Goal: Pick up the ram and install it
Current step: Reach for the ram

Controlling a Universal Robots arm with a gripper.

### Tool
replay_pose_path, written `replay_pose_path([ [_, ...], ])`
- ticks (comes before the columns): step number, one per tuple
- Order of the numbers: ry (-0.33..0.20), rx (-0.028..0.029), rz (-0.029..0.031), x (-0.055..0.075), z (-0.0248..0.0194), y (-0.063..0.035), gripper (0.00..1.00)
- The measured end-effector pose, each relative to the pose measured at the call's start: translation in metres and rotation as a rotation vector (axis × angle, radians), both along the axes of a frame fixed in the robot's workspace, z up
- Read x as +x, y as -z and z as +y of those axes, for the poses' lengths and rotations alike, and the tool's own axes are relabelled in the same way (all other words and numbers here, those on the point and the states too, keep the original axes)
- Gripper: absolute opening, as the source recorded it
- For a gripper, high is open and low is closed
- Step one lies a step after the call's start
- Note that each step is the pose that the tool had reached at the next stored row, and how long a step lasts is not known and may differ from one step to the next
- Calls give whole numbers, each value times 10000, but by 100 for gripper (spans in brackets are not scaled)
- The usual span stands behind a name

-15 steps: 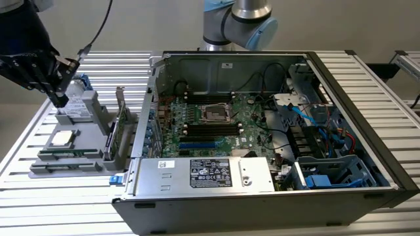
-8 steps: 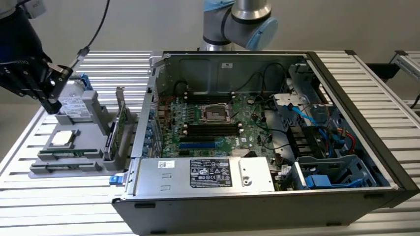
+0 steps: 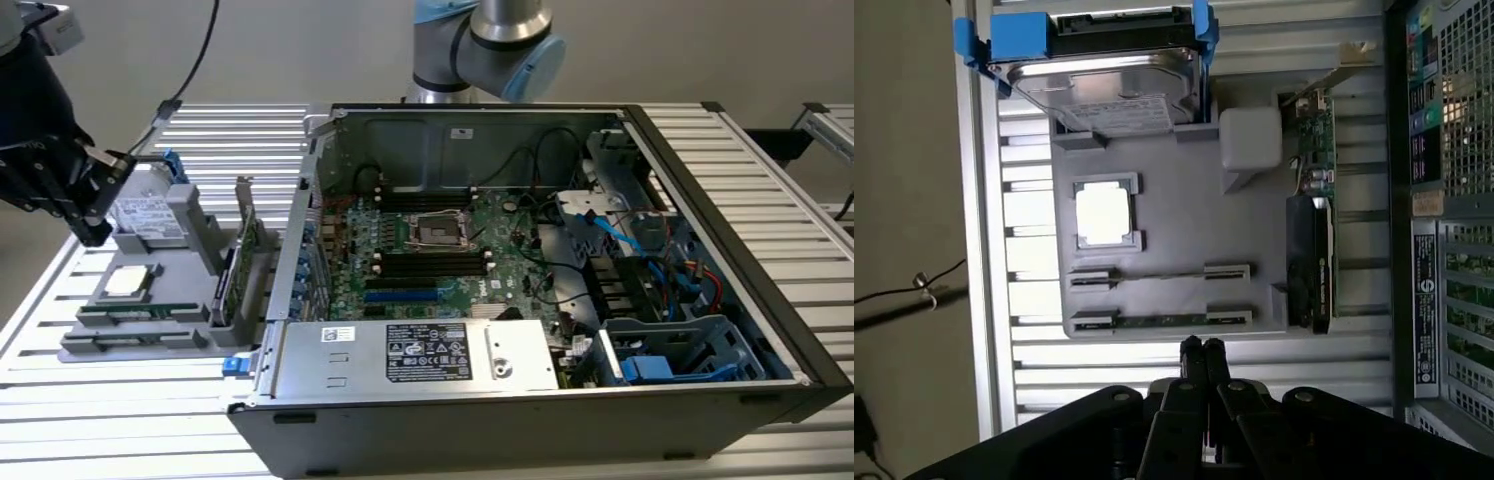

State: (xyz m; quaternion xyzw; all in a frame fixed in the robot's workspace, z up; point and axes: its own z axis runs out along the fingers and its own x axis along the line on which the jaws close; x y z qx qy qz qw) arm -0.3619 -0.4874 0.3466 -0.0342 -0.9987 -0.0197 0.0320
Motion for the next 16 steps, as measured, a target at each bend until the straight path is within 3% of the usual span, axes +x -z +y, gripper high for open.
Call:
replay_pose_path([
  [3,-31,2,75,-44,-12,50,10],
  [8,-207,0,85,-194,-13,147,10],
  [12,-361,8,63,-208,-11,207,10],
  [16,-542,33,-3,-215,11,249,10],
])
